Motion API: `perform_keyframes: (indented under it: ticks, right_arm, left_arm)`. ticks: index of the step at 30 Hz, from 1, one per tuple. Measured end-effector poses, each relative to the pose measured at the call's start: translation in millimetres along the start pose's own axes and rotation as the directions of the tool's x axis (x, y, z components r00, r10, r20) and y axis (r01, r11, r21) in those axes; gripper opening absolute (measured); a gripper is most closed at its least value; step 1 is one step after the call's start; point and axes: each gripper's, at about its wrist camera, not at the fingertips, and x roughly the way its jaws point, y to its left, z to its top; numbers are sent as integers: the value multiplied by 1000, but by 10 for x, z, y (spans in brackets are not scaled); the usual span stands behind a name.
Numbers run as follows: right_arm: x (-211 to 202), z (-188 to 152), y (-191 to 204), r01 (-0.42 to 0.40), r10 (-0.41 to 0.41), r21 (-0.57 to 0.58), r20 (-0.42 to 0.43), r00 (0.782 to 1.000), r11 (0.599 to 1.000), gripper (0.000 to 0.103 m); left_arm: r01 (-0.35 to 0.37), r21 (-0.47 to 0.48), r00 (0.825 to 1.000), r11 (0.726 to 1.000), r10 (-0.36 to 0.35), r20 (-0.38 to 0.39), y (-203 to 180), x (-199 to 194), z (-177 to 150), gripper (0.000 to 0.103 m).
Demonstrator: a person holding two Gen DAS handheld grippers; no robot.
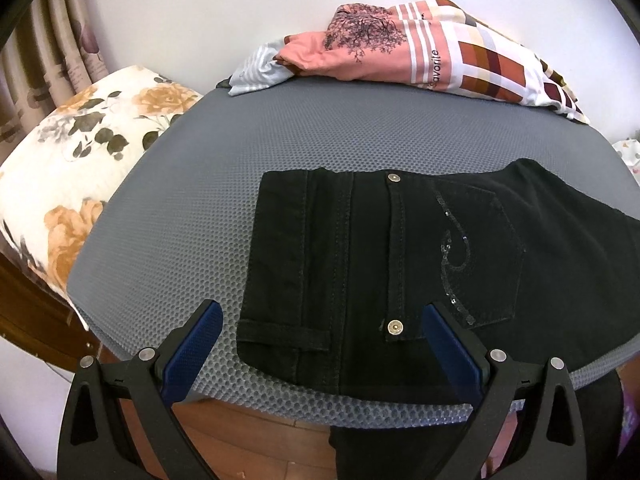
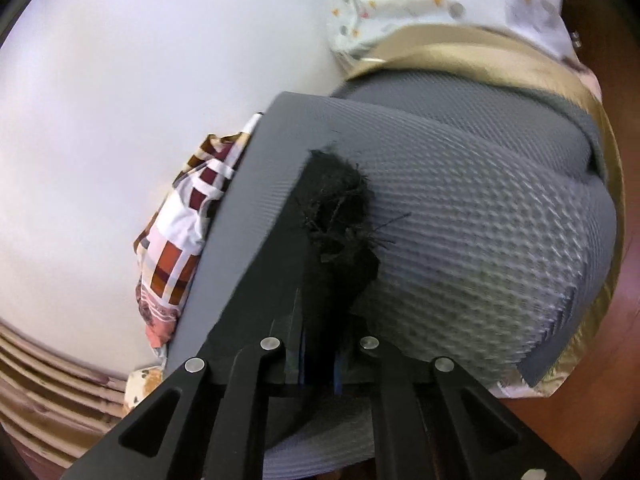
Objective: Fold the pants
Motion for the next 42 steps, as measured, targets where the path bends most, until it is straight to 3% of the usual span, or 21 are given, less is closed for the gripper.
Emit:
perform_keyframes:
  ticks: [8,15,26,32,42]
  right_arm:
    - [264,-167,933,-49,35,-224,-68,997,973,9]
    - [665,-654,1474,-139,76,-338,-193,978,931,9]
    - [1187,-1547,1772,-230,61,-407,-388,920,884,9]
    - [1338,-1835,1905,-271,67,-410,-447,892,871,9]
    - [1415,-2230,2154,-328,44,-499,-498,866,803,9]
  left_arm:
    - [14,3,1000,1000,-14,9,7,-33,13,100]
    - [16,8,1000,1000,-16,0,-9,-23,13,100]
    - [24,40,1000,999,-23,-20,-110,27,-8,100]
    - [26,71,999,997,-25,-22,-160,29,-26,100]
    - [39,93,999,995,-36,-38,-224,55,-43,100]
